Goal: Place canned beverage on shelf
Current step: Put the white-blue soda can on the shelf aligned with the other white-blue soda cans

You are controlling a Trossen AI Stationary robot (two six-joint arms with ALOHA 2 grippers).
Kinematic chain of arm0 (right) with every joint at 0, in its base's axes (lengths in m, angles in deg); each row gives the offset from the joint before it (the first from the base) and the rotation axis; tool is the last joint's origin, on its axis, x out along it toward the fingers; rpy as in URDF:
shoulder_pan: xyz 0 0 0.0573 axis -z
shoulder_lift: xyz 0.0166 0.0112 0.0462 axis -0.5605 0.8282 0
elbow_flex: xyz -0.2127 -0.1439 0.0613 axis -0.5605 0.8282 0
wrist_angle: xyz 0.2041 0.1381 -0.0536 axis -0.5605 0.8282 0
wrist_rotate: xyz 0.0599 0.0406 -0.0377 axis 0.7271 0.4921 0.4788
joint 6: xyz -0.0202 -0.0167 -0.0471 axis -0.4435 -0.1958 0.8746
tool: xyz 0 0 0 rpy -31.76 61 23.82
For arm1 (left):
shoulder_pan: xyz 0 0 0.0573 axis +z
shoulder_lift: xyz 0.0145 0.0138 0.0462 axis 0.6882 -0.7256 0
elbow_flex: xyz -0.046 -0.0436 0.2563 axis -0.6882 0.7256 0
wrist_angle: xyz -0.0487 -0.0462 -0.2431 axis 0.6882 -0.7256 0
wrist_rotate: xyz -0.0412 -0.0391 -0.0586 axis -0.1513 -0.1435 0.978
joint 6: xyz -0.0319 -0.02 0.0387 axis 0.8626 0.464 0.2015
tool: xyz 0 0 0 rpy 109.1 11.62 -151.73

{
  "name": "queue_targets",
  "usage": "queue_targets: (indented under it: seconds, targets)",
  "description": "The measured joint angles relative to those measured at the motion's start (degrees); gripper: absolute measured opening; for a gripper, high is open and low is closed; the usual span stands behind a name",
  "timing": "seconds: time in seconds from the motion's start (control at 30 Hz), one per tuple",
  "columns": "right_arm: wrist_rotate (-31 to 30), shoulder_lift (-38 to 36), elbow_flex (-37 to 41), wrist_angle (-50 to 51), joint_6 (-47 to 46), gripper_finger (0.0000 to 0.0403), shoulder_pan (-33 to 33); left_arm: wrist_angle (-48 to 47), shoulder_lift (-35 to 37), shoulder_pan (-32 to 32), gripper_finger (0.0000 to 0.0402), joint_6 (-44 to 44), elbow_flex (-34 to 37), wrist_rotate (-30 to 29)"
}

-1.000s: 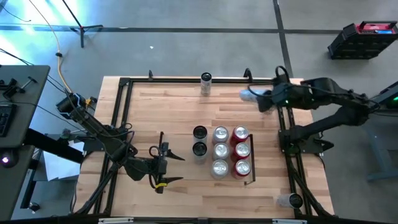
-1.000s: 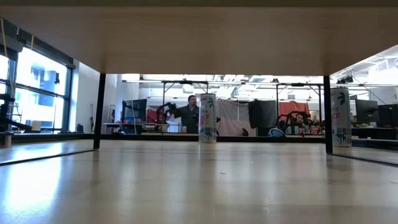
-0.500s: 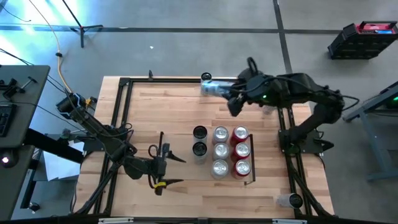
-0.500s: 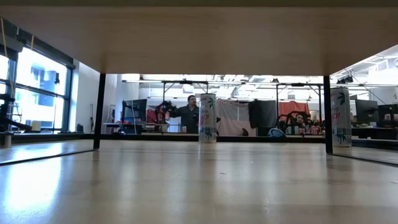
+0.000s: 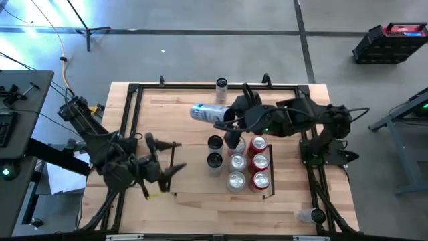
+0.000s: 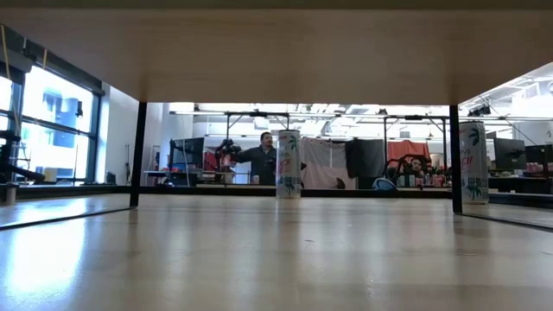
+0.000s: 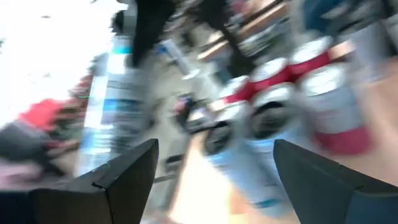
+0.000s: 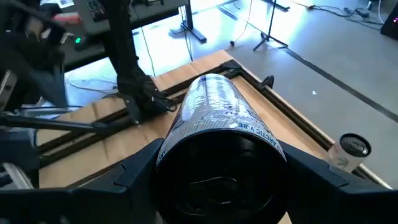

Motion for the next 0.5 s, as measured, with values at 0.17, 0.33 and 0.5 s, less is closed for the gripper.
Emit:
queue_targets:
  seconds: [0.17, 0.33, 0.5]
  targets:
    - [-2.8, 1.2, 0.2, -0.8, -2.2, 0.0247, -0.4, 2.0, 0.0, 3.0, 0.0307, -8.7, -0.3, -7.1]
    - [-3.0, 1.5, 0.2, -4.1, -2.1, 0.0247, -0.8, 4.5, -0.2, 9.3, 0.0308, -11.9, -0.3, -3.1]
    - [-2.0, 1.7, 0.2, -4.4, -1.7, 0.0247, -0.7, 7.3, -0.4, 14.2, 0.0308, -13.2, -0.3, -1.3]
